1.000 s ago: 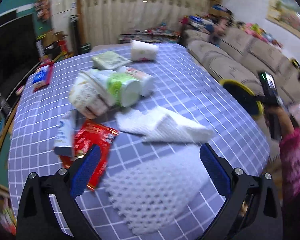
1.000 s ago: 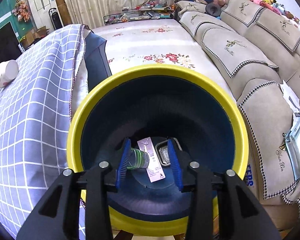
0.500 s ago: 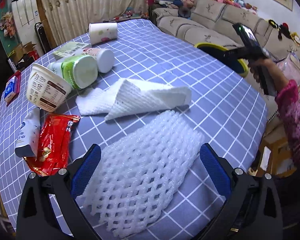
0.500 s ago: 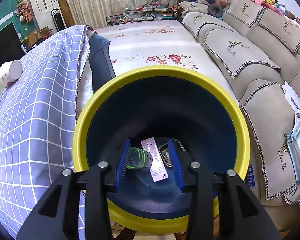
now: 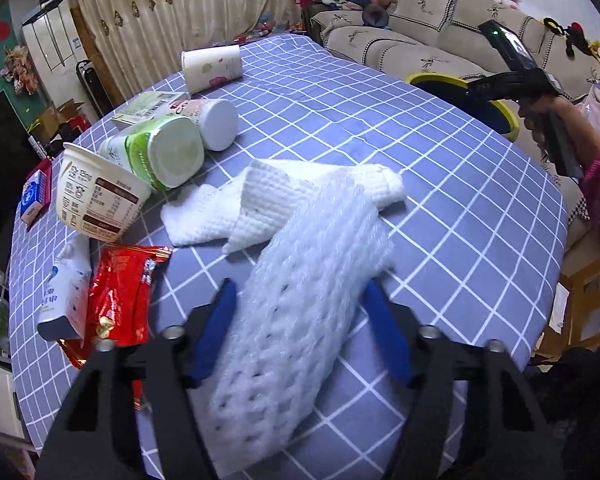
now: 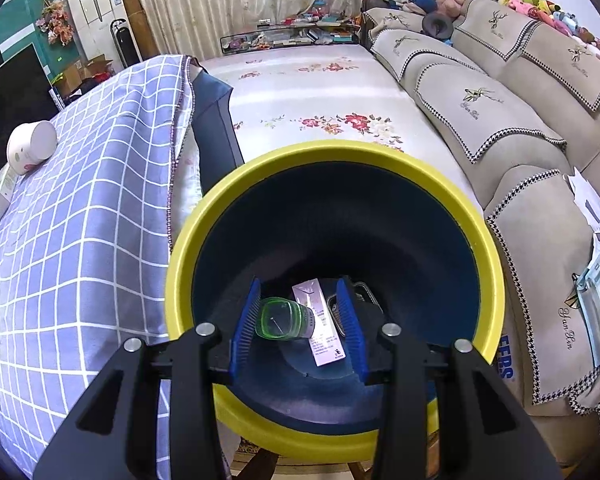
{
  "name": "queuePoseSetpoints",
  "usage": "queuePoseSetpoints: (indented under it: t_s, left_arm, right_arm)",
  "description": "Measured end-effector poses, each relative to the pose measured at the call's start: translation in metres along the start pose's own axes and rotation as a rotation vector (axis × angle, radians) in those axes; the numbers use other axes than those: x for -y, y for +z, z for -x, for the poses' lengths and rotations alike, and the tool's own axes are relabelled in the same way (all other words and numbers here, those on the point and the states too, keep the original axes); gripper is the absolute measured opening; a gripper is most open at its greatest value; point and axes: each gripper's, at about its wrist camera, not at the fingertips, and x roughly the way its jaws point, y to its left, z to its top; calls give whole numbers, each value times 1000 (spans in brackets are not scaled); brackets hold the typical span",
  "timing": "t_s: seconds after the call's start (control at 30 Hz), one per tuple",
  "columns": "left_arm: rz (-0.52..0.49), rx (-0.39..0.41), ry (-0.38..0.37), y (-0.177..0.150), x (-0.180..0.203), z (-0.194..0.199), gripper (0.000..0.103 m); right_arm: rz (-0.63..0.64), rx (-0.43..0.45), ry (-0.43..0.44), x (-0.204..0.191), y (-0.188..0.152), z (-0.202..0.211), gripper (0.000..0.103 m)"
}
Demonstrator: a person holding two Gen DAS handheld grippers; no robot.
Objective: Collect trash
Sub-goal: 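Grasp the white foam net with the left gripper, then carry the white foam net with the left gripper into the bin and release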
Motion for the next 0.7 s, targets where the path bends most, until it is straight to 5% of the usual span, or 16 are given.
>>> queuePoseSetpoints:
  t_s: [0.07,0.17,0.43,0.7]
  left_arm:
    - [22,0,14,2,-5,3,32]
    - [92,0,-37,2,-17,10,24]
    - [92,32,-45,15,-10,46,23]
    - [31,86,-116,69,17,49,23]
  right_arm:
    - [-1,9,7,0,-1,5,38]
    - [-1,22,20,-1,-4,12,38]
    - [-7,61,40,5,-10,36,38]
    - [-47,141,41,29,-19,75,43]
